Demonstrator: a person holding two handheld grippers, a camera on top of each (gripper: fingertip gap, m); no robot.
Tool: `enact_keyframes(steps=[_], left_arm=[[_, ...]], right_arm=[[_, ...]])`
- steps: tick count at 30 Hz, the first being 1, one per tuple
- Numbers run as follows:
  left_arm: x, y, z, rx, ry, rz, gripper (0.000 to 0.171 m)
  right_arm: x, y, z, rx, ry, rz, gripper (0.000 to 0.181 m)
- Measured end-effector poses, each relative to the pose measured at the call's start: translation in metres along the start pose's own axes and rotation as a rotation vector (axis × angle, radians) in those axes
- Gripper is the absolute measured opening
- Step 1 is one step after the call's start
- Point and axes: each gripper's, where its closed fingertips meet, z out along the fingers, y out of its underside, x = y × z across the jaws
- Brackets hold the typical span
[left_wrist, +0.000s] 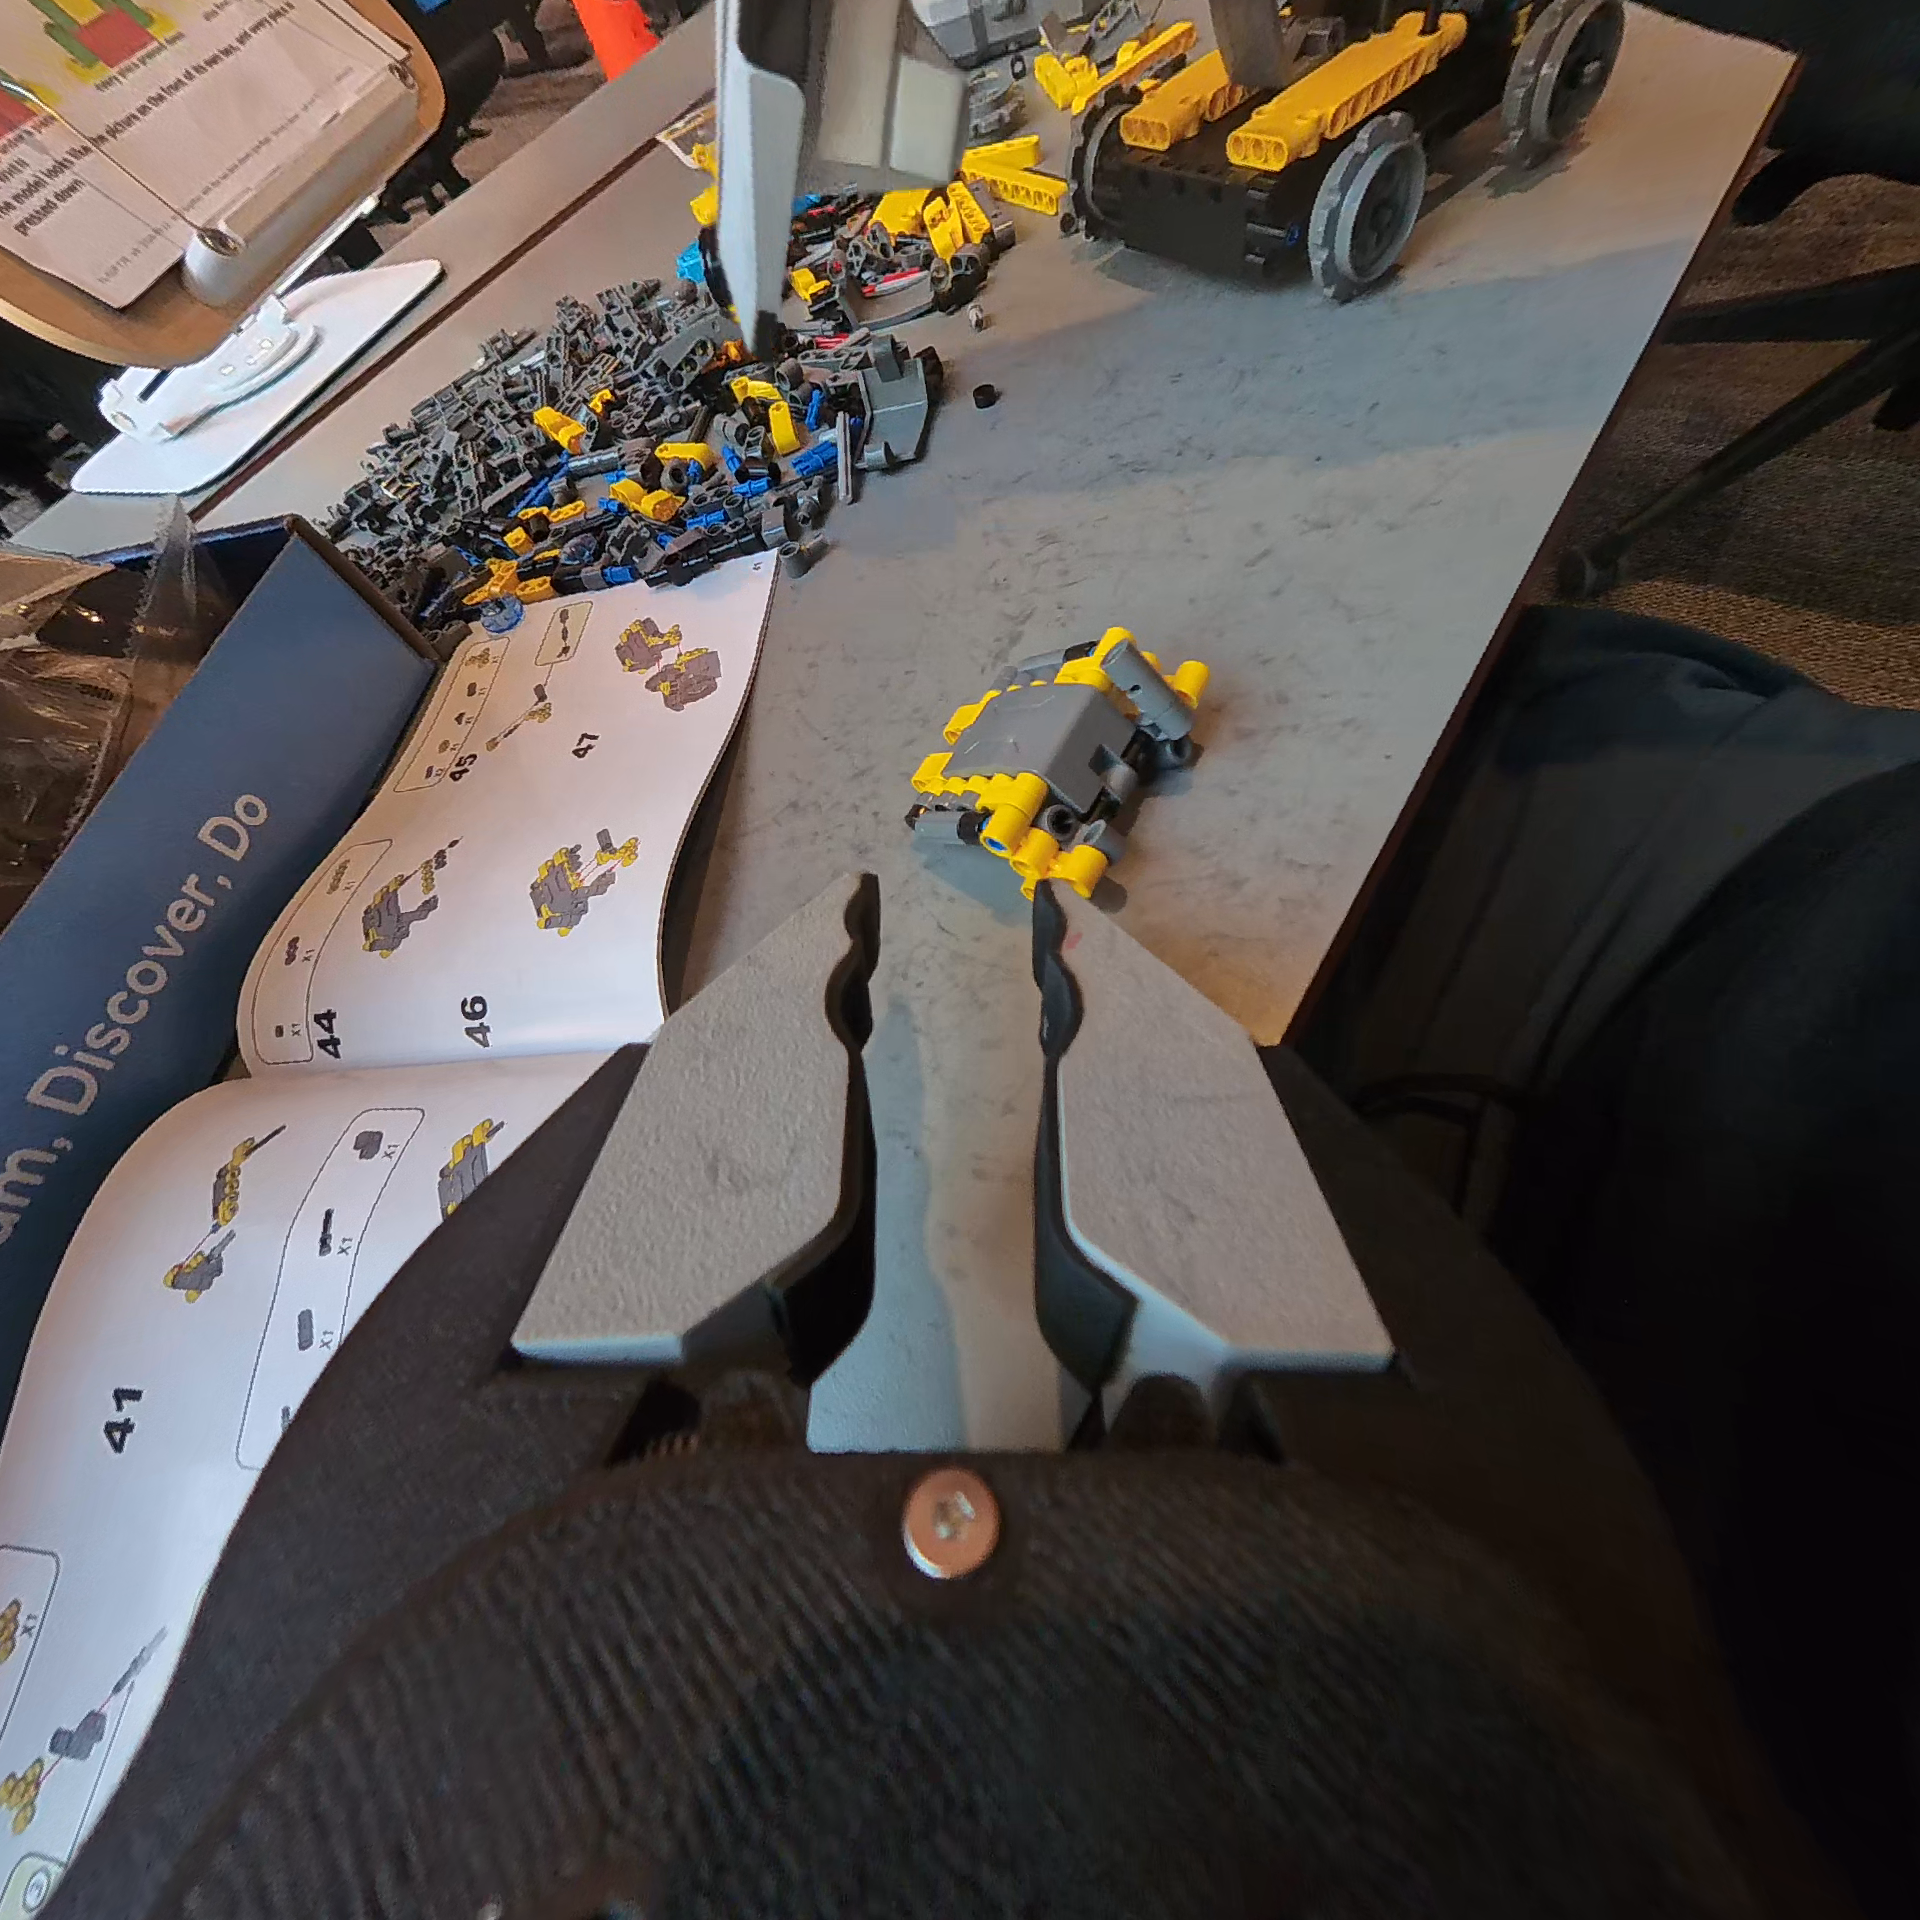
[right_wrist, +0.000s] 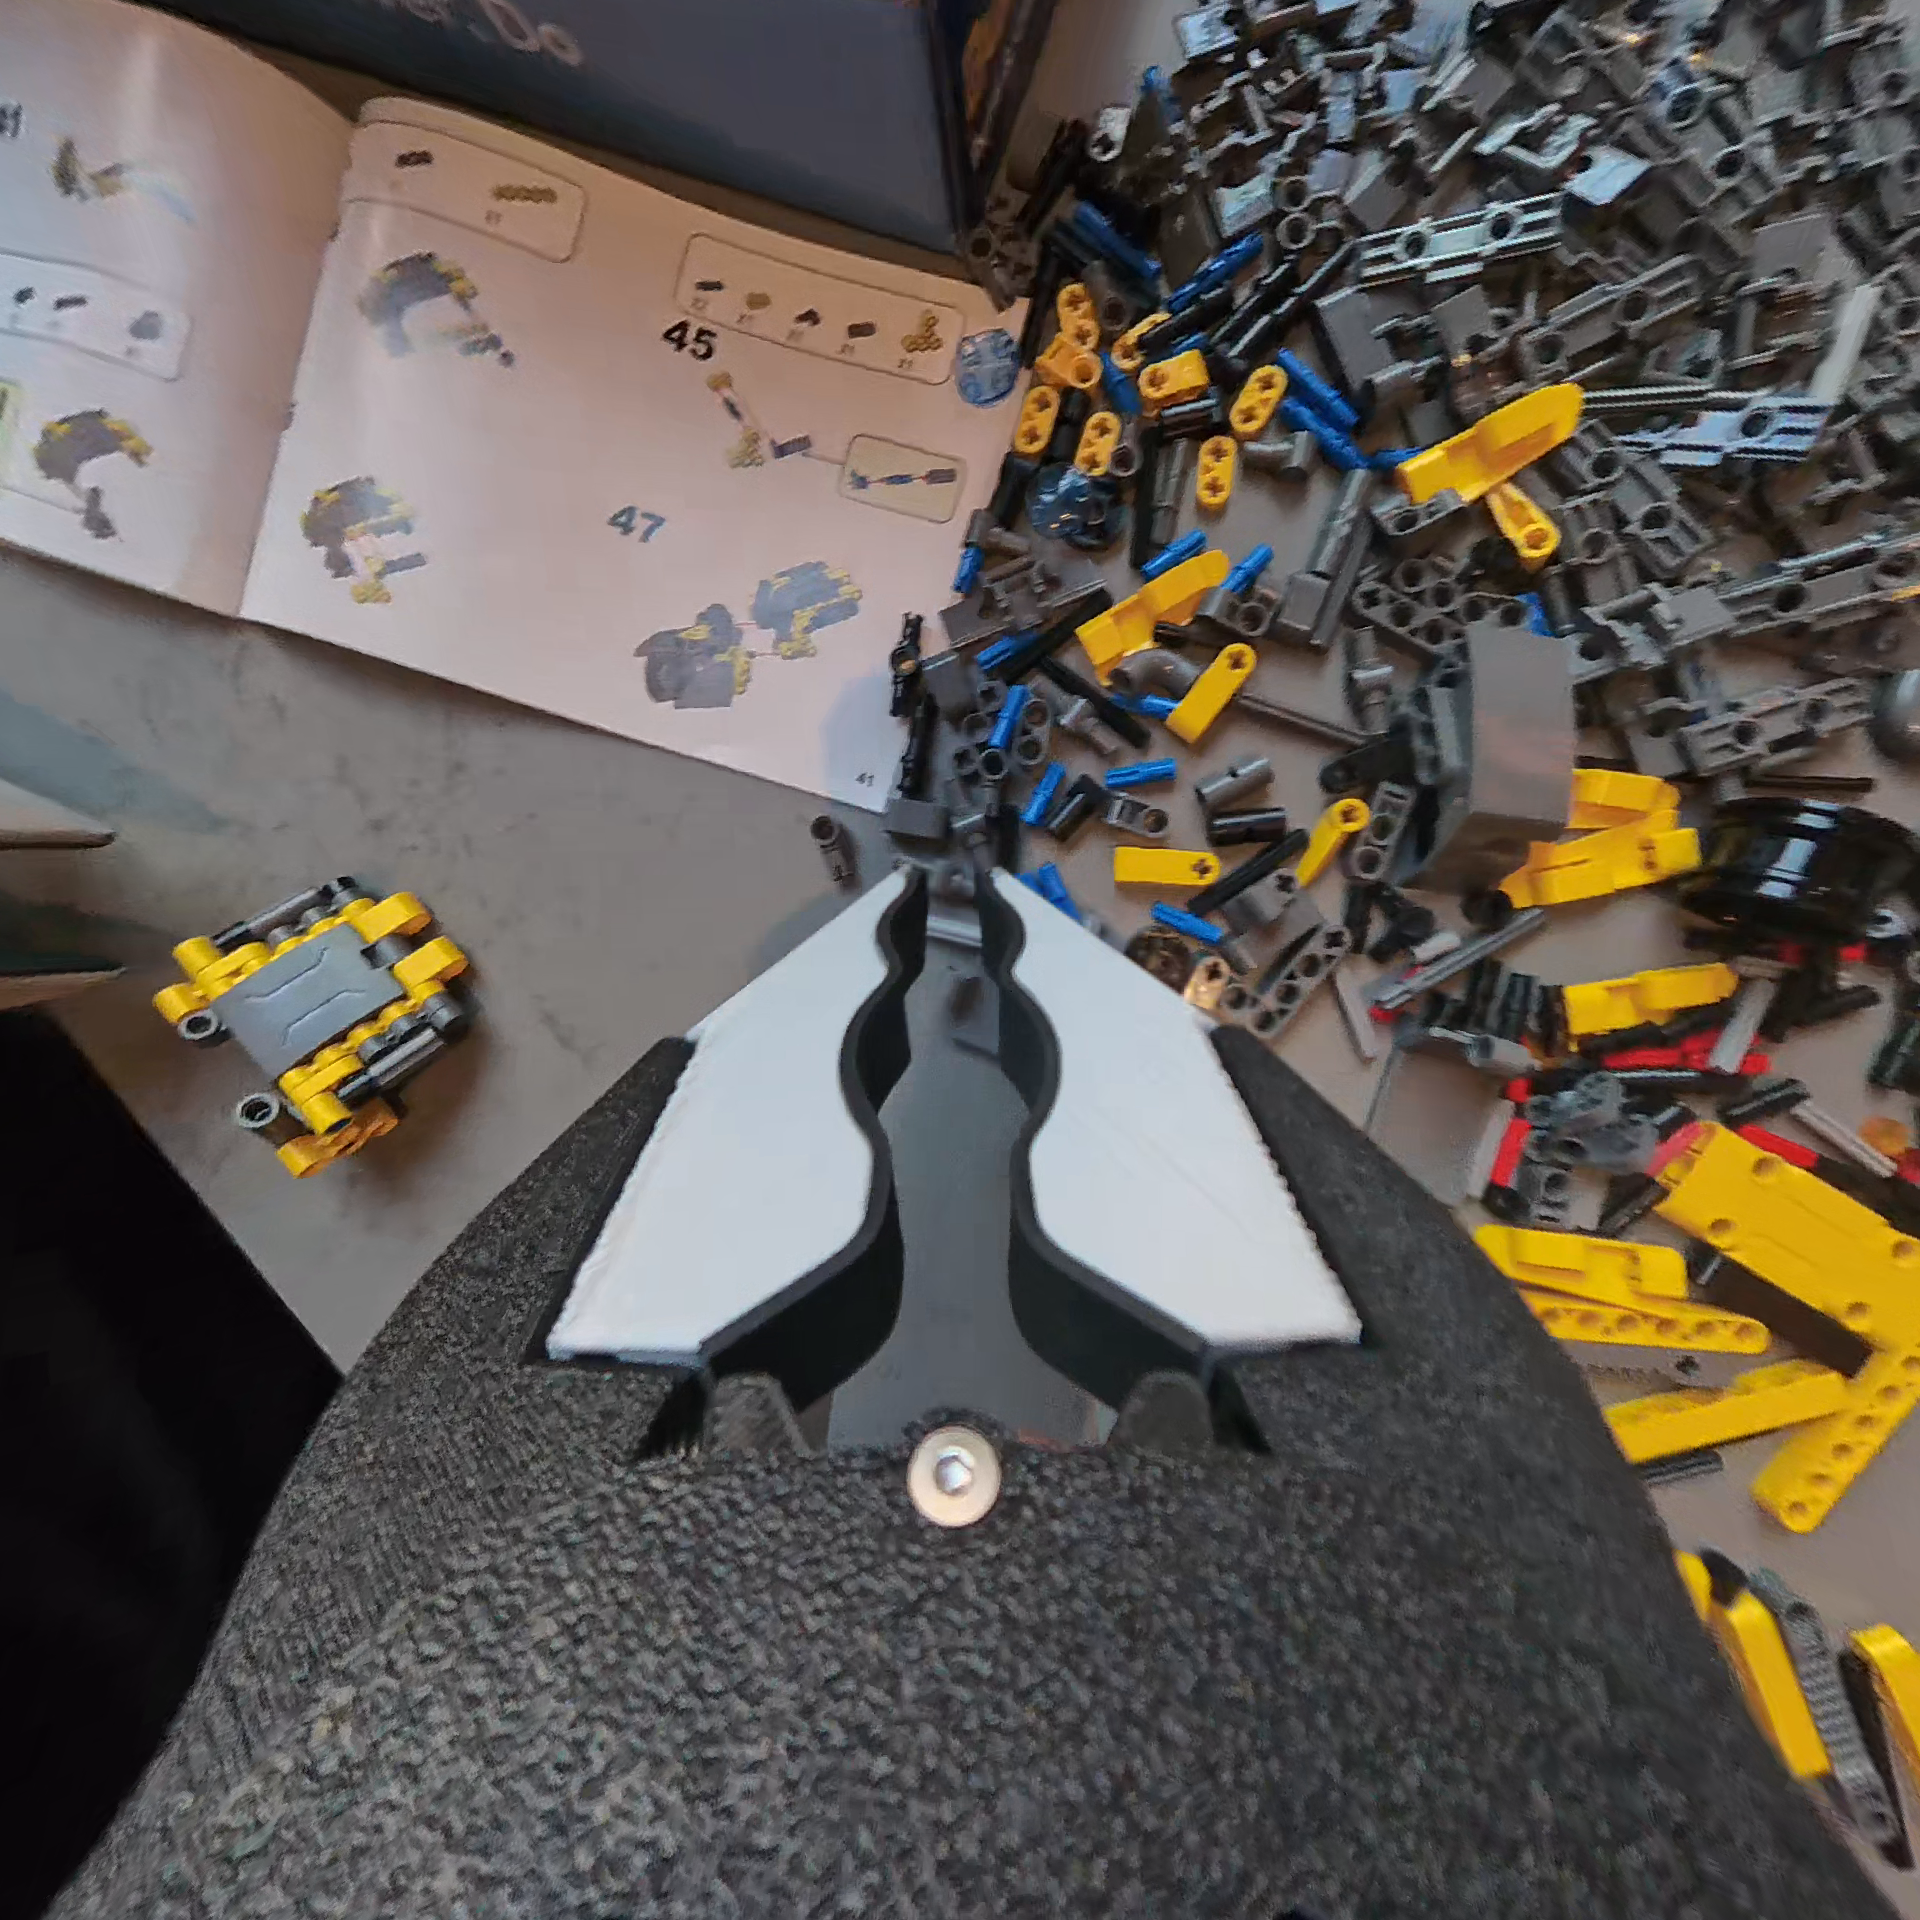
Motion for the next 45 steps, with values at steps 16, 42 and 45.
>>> enact_keyframes(steps=[16,42,45], left_arm=[[0.0,0.0,0.0,0.003,-0.008,0.012,0.026],[0.002,0.045,-0.065,0.111,-0.131,-0.187,0.035],[0.007,0.043,-0.063,0.108,-0.093,-0.221,0.041]], right_arm=[[-0.045,0.007,0.007,0.14,-0.071,-0.019,0.019],[-0.129,-0.034,-0.004,0.412,-0.348,-0.257,0.042],[-0.127,-0.013,-0.013,0.403,-0.349,-0.223,0.04]])
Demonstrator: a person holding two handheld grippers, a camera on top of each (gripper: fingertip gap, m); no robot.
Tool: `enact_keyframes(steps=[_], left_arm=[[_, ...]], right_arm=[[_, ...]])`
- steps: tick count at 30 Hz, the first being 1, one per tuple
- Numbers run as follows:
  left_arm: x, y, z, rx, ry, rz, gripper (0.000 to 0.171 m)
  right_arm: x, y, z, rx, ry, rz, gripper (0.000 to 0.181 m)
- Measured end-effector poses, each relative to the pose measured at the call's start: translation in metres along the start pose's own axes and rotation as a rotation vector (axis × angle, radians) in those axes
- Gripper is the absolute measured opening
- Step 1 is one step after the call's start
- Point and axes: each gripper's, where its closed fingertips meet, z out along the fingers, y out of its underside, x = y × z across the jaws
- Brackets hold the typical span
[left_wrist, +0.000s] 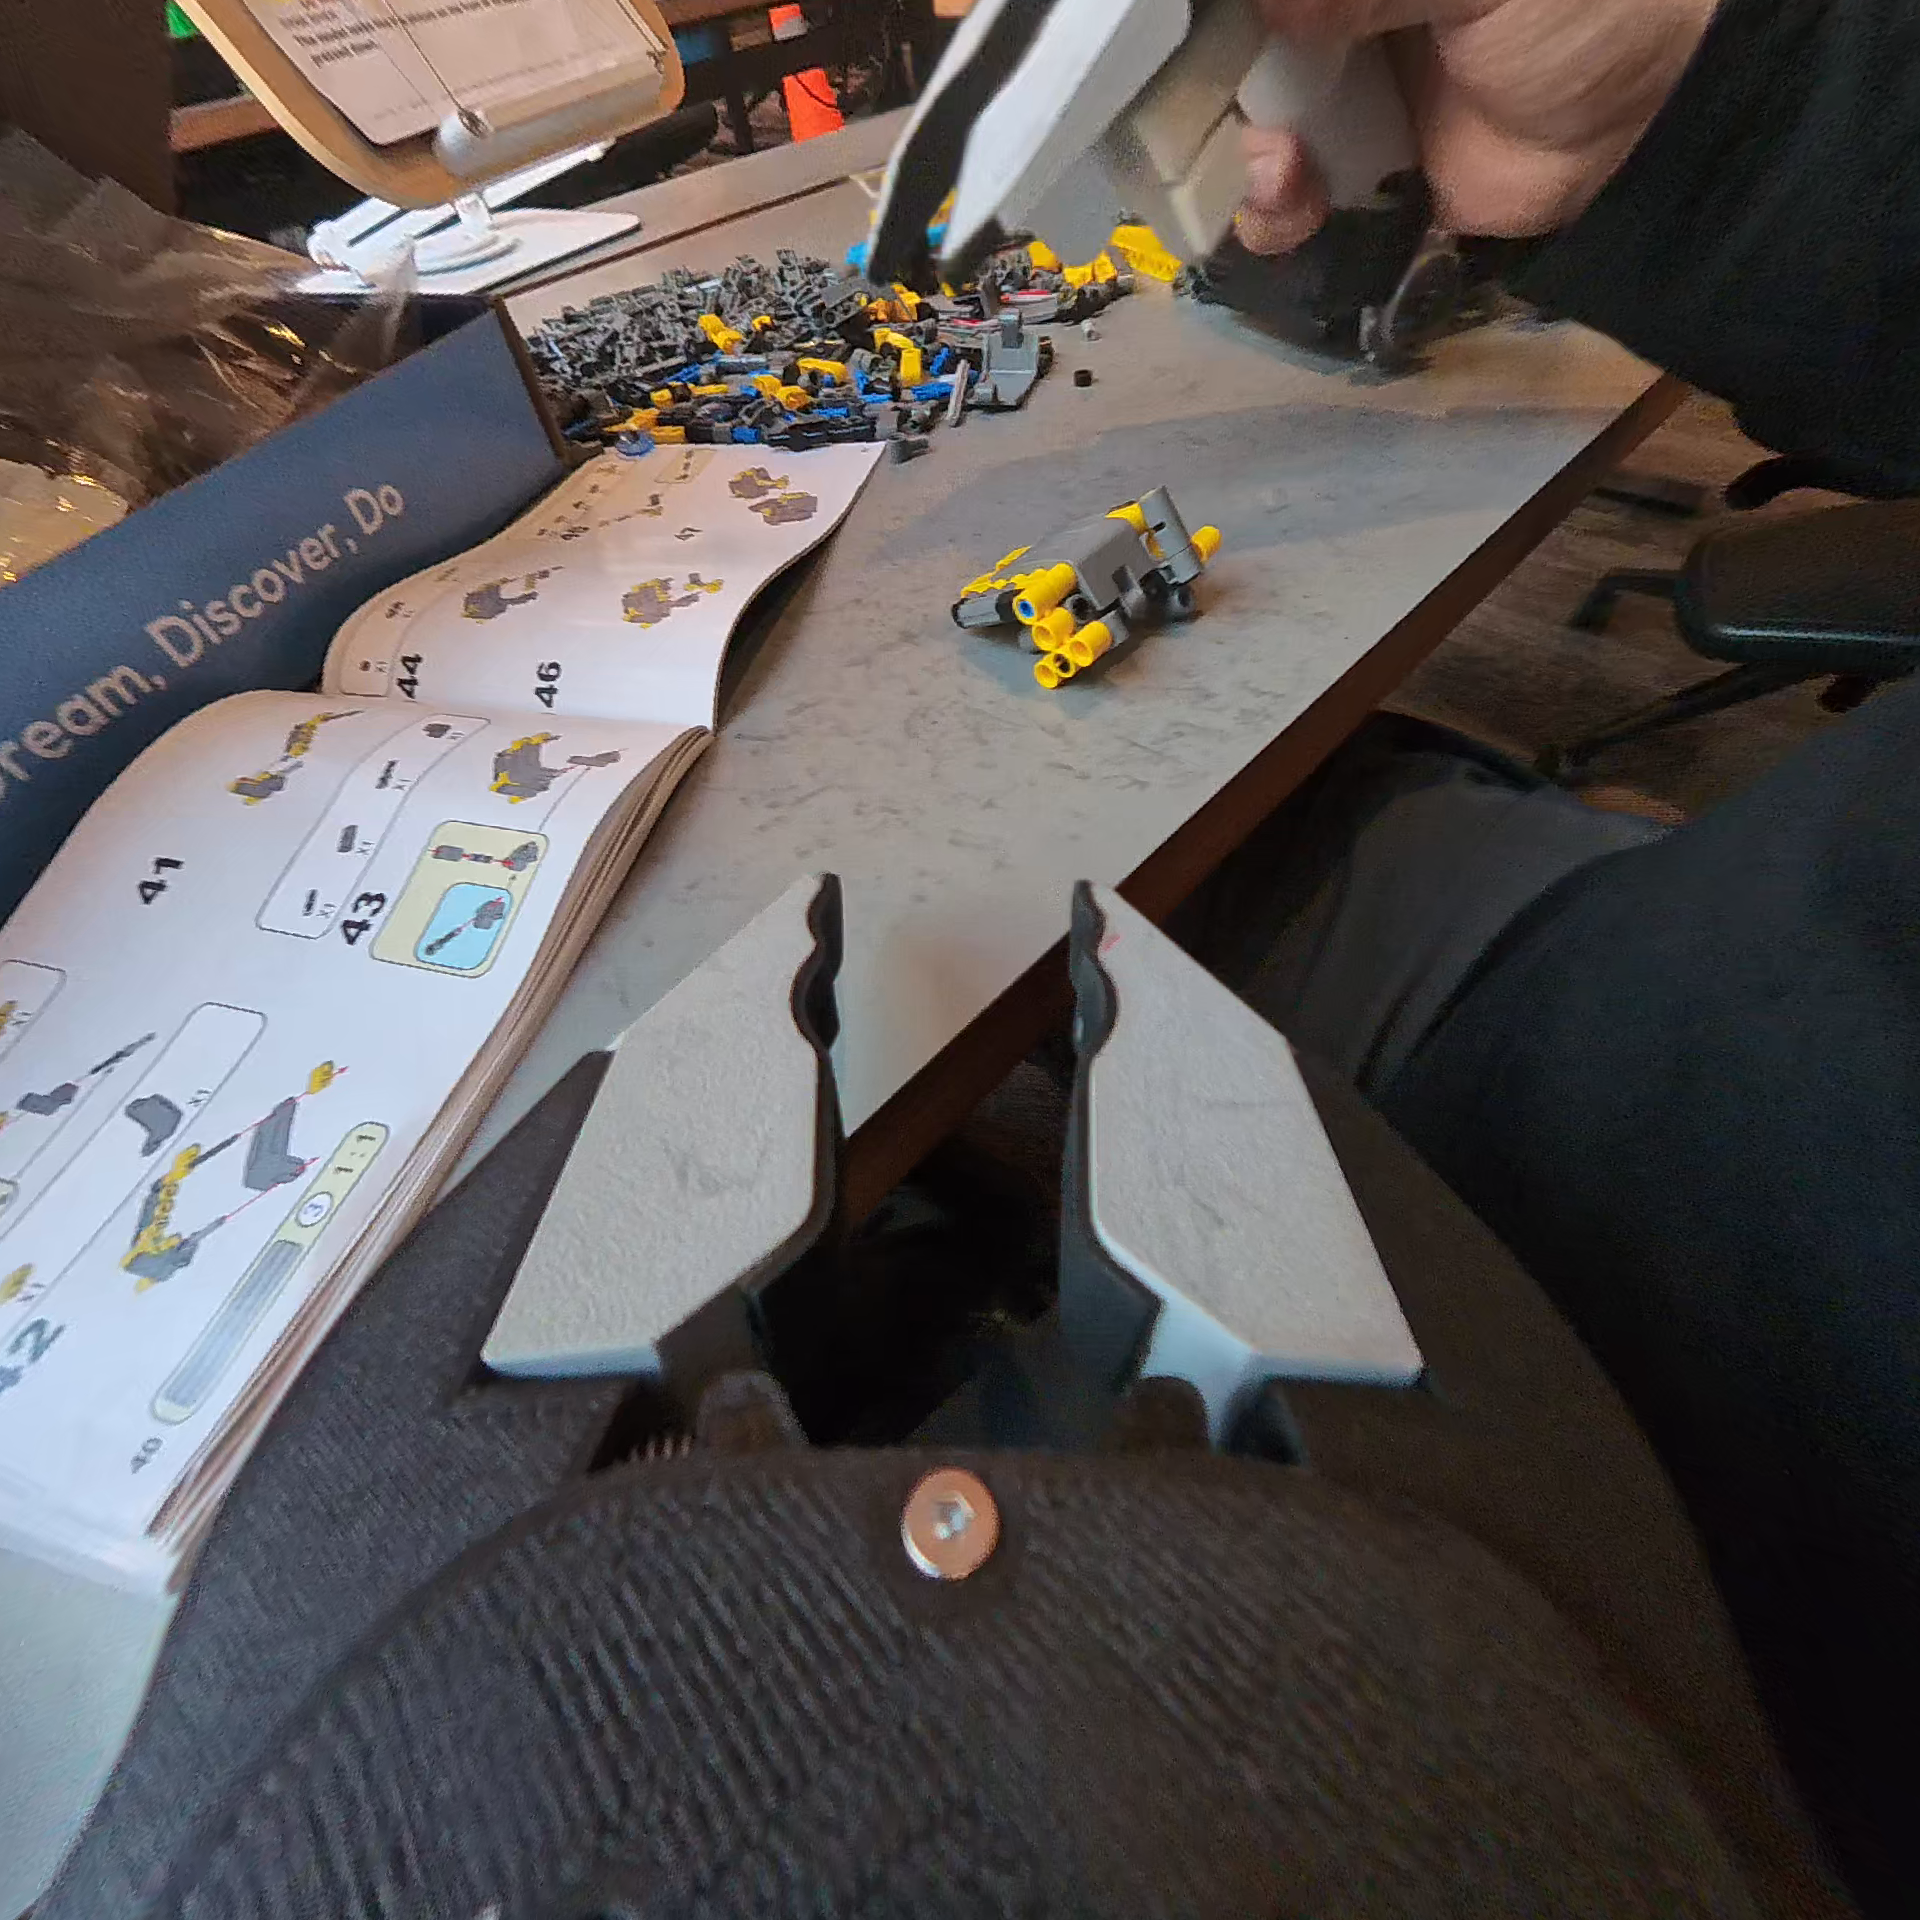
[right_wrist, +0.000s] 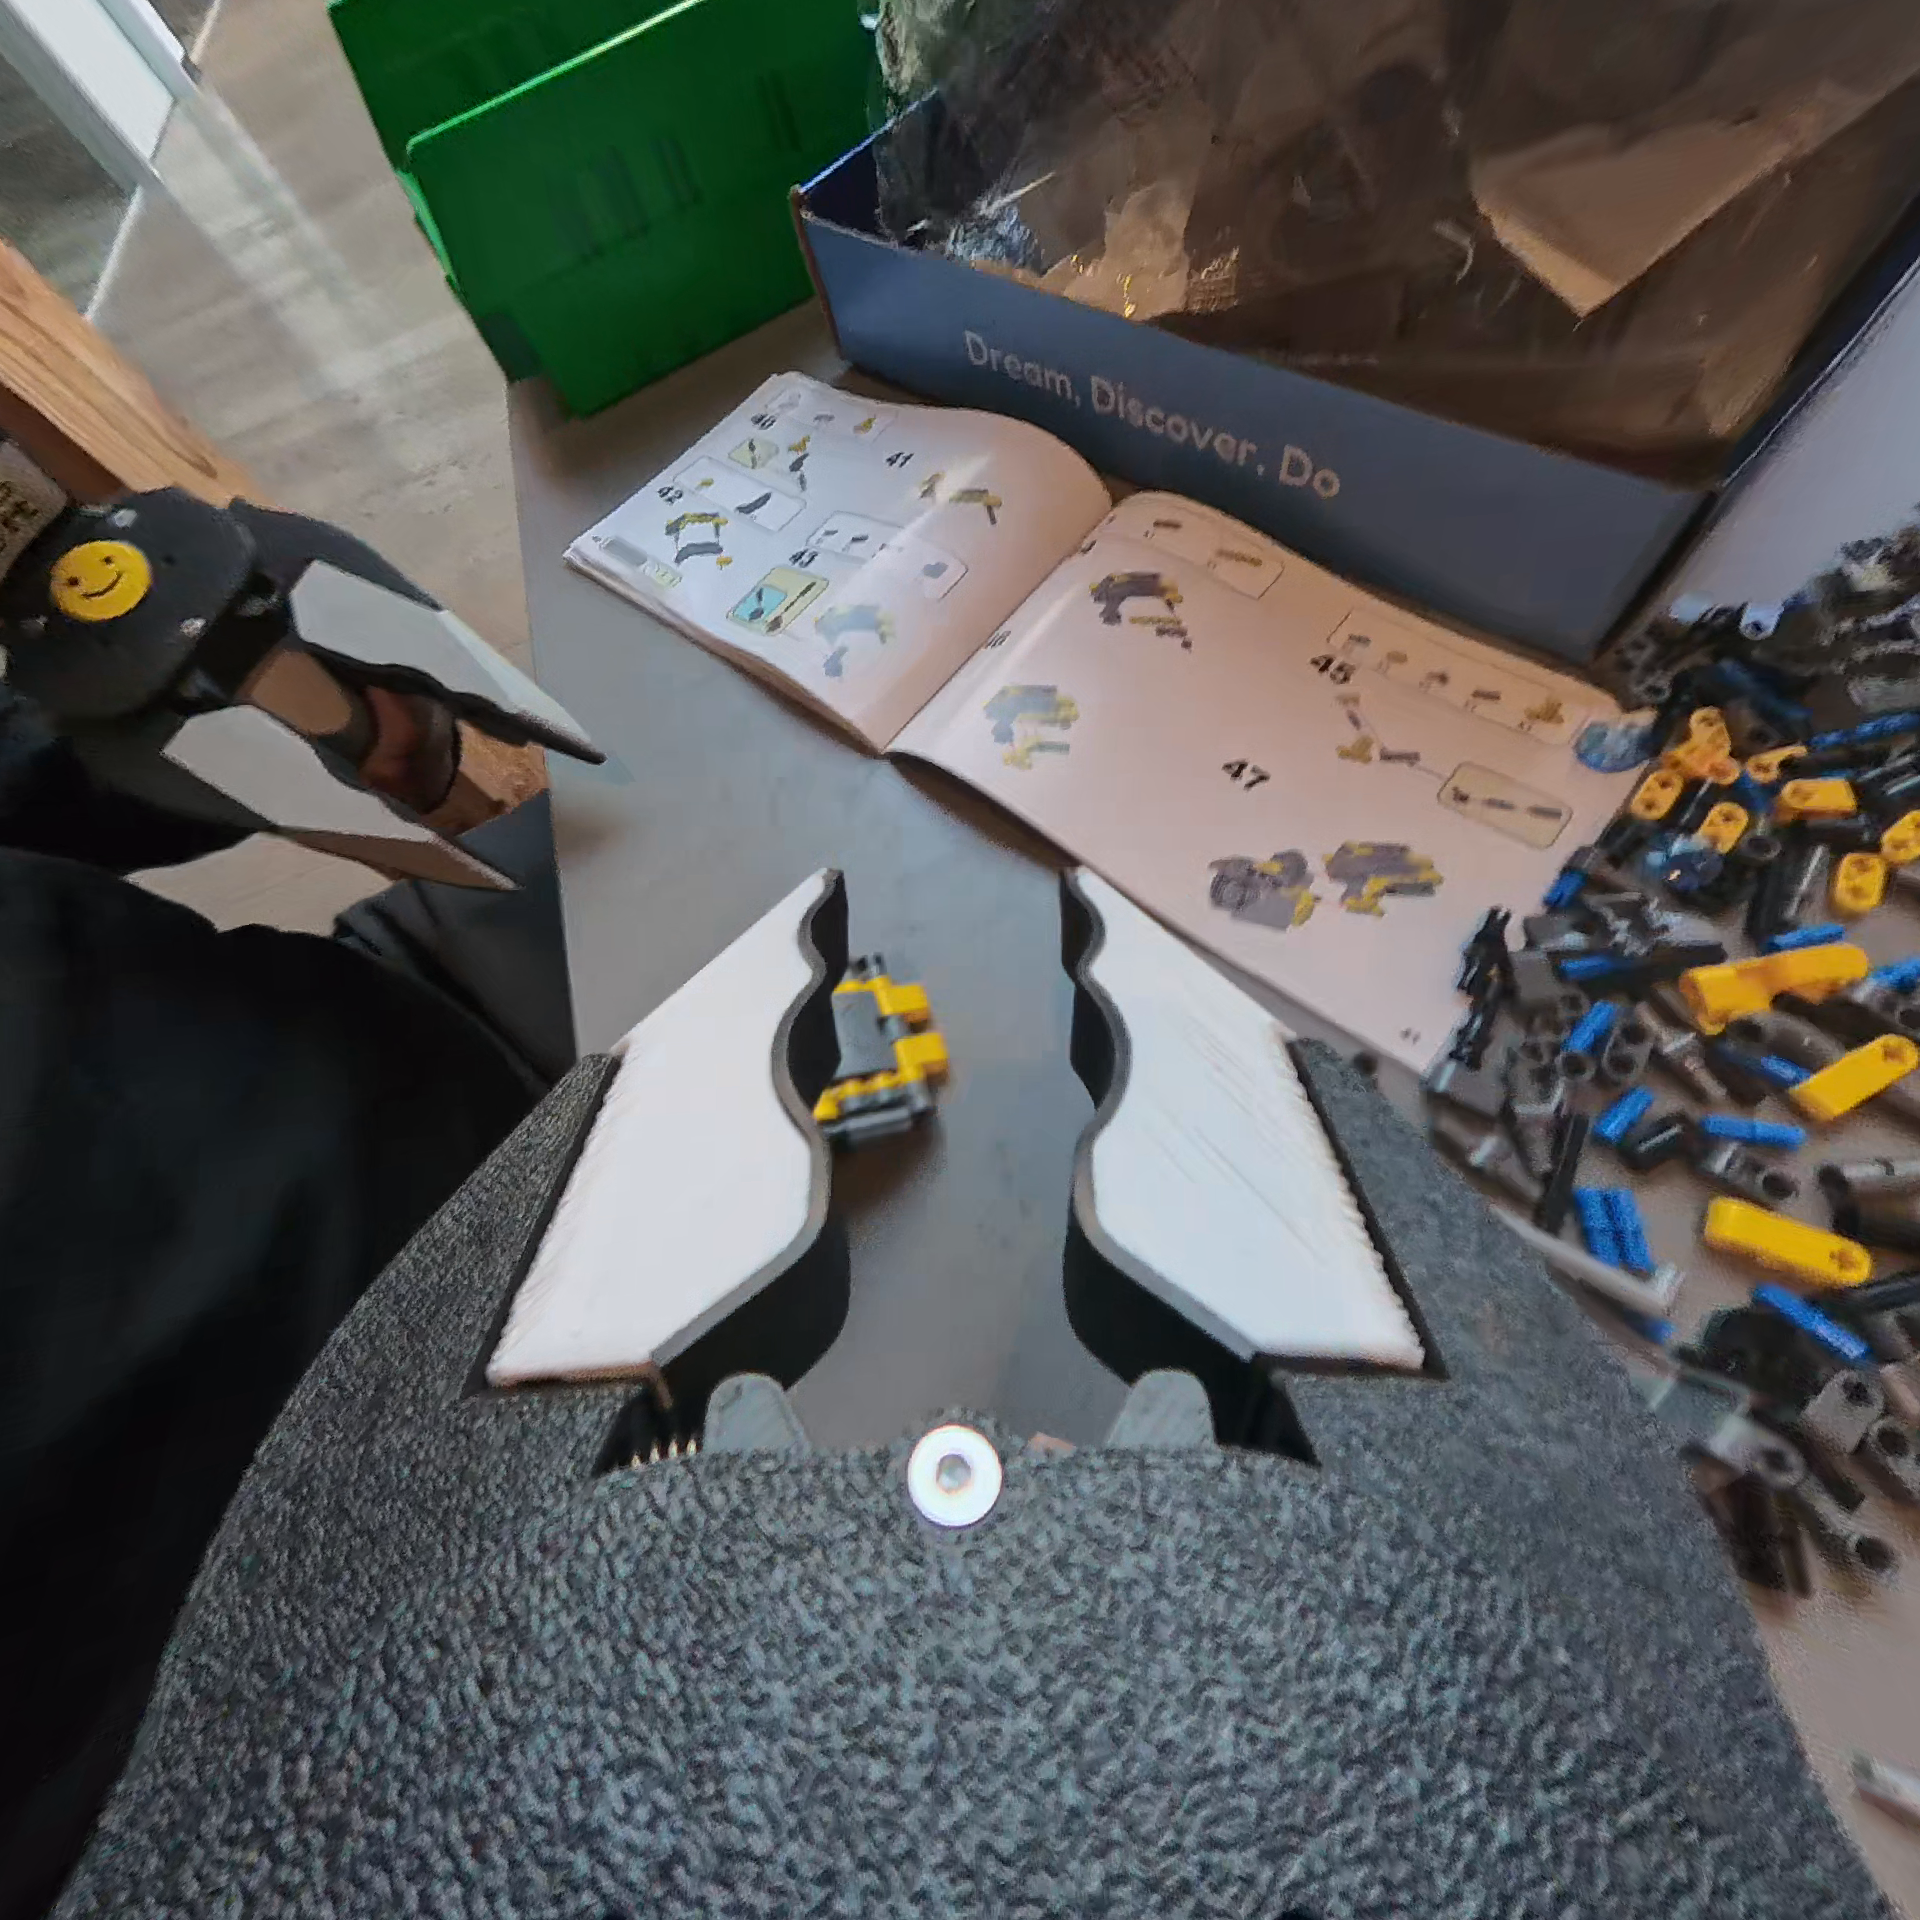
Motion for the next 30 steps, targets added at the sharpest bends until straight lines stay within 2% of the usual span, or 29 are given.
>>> enact_keyframes(steps=[6,14,20,26,30], left_arm=[[0.011,0.003,0.005,-0.03,0.023,-0.005,0.042],[0.028,0.006,0.011,-0.074,0.028,0.009,0.042],[0.037,0.008,0.017,-0.075,0.041,0.022,0.039],[0.035,0.006,0.021,-0.058,0.082,0.011,0.037],[0.034,0.003,0.022,-0.044,0.107,0.024,0.037]], right_arm=[[-0.029,0.04,-0.022,-0.059,-0.093,0.007,0.034],[-0.044,0.075,-0.006,-0.129,-0.114,-0.061,0.038],[-0.042,0.061,0.003,-0.057,-0.046,-0.218,0.04],[-0.045,0.066,0.02,-0.13,-0.012,-0.37,0.038],[-0.049,0.058,0.033,-0.123,0.002,-0.368,0.036]])
